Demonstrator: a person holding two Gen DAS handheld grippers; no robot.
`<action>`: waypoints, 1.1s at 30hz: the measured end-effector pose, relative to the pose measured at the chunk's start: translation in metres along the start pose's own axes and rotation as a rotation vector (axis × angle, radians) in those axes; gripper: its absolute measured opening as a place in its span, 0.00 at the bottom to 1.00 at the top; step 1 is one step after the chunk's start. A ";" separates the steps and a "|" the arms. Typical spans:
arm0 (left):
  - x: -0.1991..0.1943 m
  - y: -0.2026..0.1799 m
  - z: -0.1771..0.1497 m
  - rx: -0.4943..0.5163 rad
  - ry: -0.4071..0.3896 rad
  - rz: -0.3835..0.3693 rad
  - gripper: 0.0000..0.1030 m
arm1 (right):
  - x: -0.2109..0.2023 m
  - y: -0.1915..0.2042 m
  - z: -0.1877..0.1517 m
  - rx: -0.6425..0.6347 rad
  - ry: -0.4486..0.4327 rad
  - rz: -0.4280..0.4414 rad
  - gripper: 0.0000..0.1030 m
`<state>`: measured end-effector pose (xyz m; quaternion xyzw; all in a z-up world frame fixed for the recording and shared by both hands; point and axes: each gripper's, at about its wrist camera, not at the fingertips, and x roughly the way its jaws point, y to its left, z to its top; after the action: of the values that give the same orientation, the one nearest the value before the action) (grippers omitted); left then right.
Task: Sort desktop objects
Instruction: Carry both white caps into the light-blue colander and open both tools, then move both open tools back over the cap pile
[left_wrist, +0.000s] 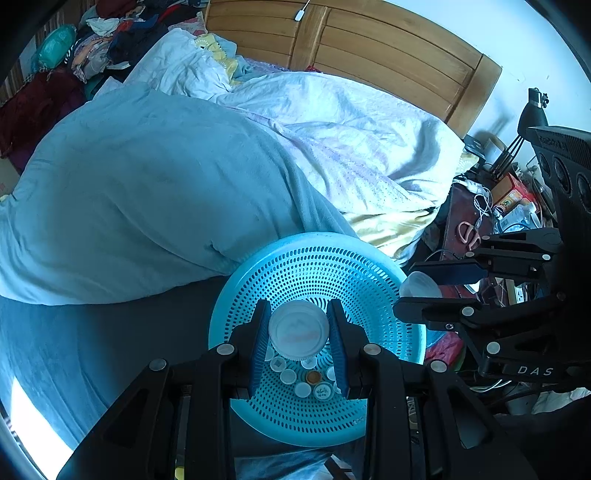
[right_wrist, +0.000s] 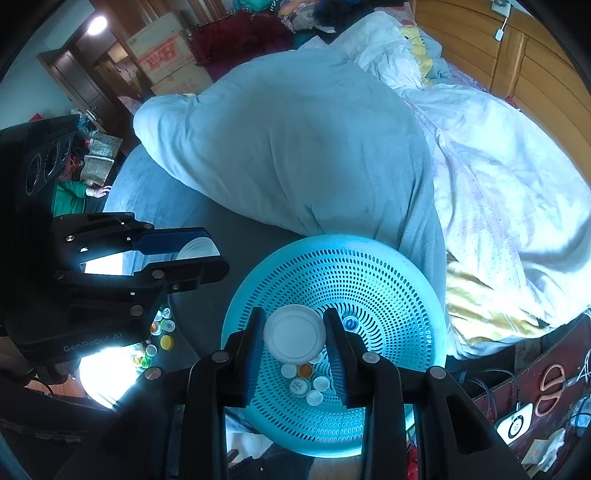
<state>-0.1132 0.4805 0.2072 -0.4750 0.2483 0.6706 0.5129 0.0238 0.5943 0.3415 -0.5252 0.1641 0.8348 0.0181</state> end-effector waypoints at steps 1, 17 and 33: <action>0.000 0.001 -0.001 -0.003 0.001 0.001 0.26 | 0.001 -0.001 0.000 0.001 0.003 -0.004 0.36; -0.012 0.058 -0.051 -0.146 -0.008 0.048 0.53 | 0.016 0.044 0.003 -0.066 0.028 0.003 0.64; -0.030 0.365 -0.361 -0.615 0.048 0.324 0.53 | 0.133 0.204 -0.027 -0.220 0.245 0.061 0.71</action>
<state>-0.3117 0.0424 0.0243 -0.5773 0.1189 0.7754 0.2266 -0.0538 0.3751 0.2655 -0.6167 0.0884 0.7776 -0.0851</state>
